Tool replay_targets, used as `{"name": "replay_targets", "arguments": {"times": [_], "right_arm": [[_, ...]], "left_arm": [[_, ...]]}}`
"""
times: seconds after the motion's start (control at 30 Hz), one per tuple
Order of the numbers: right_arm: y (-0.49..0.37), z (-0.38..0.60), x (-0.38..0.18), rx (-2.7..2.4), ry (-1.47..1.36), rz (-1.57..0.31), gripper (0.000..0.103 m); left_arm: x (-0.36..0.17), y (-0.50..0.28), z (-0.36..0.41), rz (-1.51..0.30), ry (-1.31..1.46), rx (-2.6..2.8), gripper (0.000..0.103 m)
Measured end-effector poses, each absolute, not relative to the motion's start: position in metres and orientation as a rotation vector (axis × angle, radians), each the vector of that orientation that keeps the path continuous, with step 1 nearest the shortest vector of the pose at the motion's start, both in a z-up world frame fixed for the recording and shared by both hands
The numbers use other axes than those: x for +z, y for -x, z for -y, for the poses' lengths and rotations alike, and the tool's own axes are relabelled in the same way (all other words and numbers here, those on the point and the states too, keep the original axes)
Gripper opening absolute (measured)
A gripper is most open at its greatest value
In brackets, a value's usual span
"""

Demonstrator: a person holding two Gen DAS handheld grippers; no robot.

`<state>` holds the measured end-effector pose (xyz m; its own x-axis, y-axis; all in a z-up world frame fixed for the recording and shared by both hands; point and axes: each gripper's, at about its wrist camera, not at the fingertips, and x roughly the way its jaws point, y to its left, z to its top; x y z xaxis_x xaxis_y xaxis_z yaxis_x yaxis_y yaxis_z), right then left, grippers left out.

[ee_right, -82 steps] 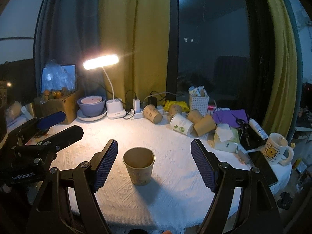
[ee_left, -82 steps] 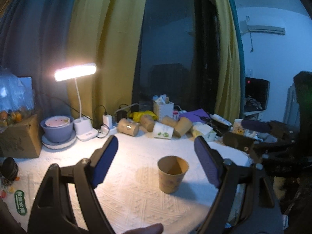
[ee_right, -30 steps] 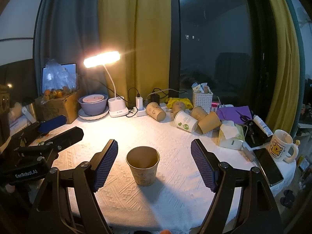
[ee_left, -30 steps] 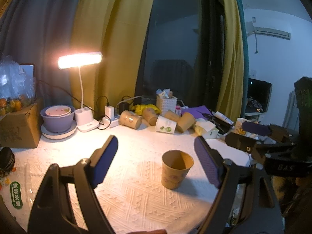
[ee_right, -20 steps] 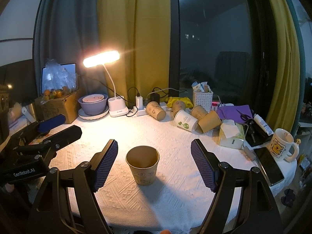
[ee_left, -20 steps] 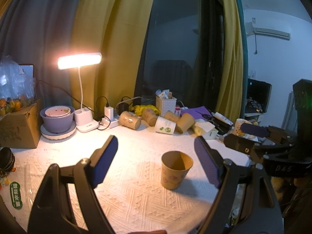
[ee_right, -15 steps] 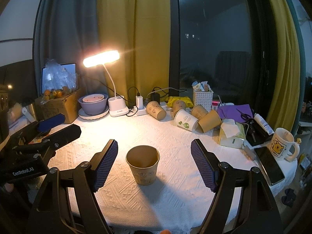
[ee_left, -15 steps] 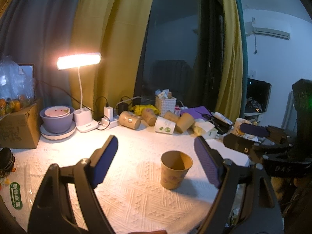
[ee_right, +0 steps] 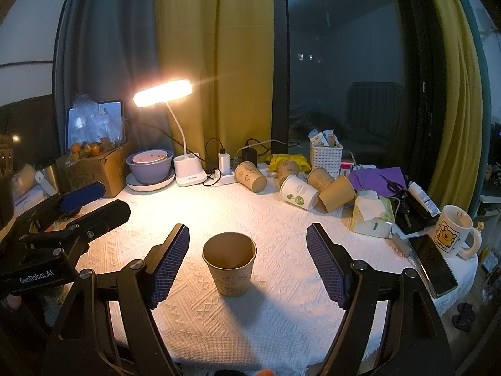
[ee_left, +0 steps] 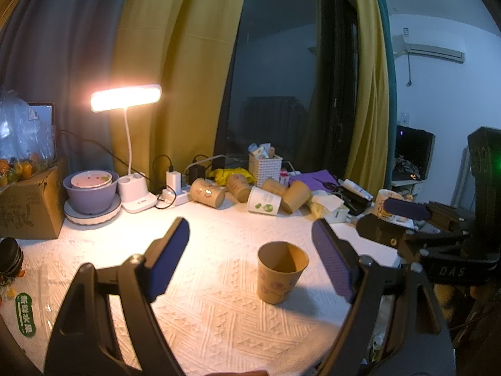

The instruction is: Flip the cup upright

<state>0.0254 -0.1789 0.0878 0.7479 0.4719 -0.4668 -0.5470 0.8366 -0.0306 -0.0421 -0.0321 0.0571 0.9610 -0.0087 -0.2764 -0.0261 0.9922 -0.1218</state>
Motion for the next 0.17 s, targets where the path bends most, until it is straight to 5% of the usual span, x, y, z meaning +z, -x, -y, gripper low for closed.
{"name": "replay_targets", "arguments": {"times": [0.17], "right_arm": [[-0.0252, 0.1787, 0.0880, 0.559, 0.170, -0.463, 0.080]], "left_arm": [[0.0569, 0.0449, 0.0331, -0.268, 0.128, 0.000, 0.082]]}}
